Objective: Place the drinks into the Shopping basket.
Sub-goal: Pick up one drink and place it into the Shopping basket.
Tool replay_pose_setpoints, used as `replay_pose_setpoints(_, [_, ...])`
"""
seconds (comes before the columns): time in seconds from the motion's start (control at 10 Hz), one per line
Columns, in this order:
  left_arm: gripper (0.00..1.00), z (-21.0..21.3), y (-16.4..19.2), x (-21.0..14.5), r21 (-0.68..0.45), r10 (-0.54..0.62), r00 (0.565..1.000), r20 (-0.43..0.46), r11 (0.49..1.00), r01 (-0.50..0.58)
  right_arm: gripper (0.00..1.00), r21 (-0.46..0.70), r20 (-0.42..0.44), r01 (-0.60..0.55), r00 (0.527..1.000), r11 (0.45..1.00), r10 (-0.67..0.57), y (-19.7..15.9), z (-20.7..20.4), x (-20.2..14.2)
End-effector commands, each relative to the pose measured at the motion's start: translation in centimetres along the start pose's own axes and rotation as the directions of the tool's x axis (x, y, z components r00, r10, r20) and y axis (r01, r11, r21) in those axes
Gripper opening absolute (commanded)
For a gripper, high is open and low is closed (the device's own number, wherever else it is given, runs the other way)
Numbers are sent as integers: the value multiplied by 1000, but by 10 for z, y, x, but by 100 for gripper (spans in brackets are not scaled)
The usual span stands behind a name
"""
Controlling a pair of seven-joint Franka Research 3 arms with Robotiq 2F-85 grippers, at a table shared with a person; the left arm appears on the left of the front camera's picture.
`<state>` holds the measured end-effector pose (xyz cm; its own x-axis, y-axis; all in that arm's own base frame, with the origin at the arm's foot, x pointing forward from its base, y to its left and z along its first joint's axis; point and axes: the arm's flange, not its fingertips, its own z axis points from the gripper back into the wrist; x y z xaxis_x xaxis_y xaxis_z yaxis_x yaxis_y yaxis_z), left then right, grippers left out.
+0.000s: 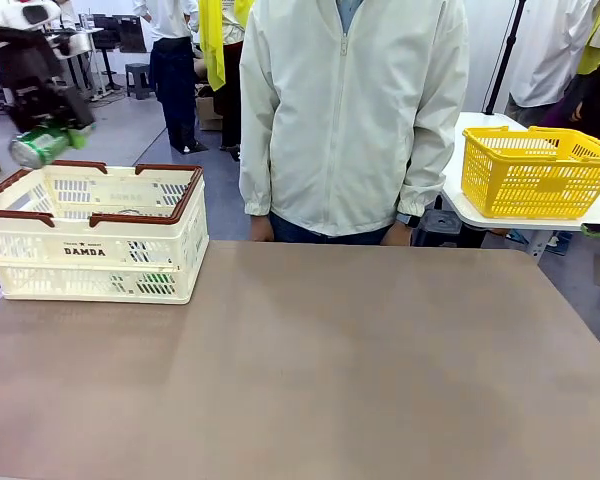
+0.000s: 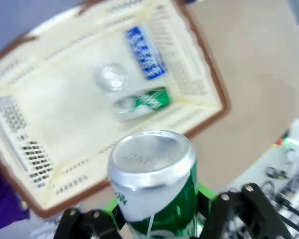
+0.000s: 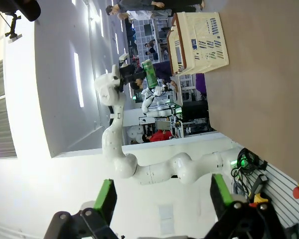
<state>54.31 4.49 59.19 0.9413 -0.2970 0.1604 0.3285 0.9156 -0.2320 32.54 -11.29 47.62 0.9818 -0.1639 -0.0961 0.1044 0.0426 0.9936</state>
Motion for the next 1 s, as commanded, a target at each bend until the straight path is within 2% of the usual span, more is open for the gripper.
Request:
replay_pose_setpoints(0.0, [0,-10,23,20,72,51,998,34,996,-53,100,3,8,15,1000,1000,-15,5,-1,1])
replay_pose_setpoints(0.1, [0,-27,50,17,69,142,986,84,987,-148,100,3,8,15,1000,1000,-15,5,-1,1])
replay_pose_setpoints(0.2, [0,-32,54,17,2,210,963,169,977,-213,100,3,8,15,1000,1000,-15,5,-1,1])
replay_pose_setpoints(0.3, [0,-21,55,15,60,79,996,31,995,-80,100,3,8,15,1000,1000,-15,5,-1,1])
replay_pose_setpoints(0.5, [0,-21,55,15,60,79,996,31,995,-80,100,3,8,15,1000,1000,-15,5,-1,1])
replay_pose_setpoints(0.6, [0,-35,67,20,50,129,990,63,990,-132,100,3,8,15,1000,1000,-15,5,-1,1])
replay_pose_setpoints(0.7, [0,-57,73,28,96,155,985,81,982,-163,100,3,8,15,1000,1000,-15,5,-1,1])
replay_pose_setpoints(0.9, [0,-97,85,27,83,160,976,149,981,-174,100,3,8,15,1000,1000,-15,5,-1,1])
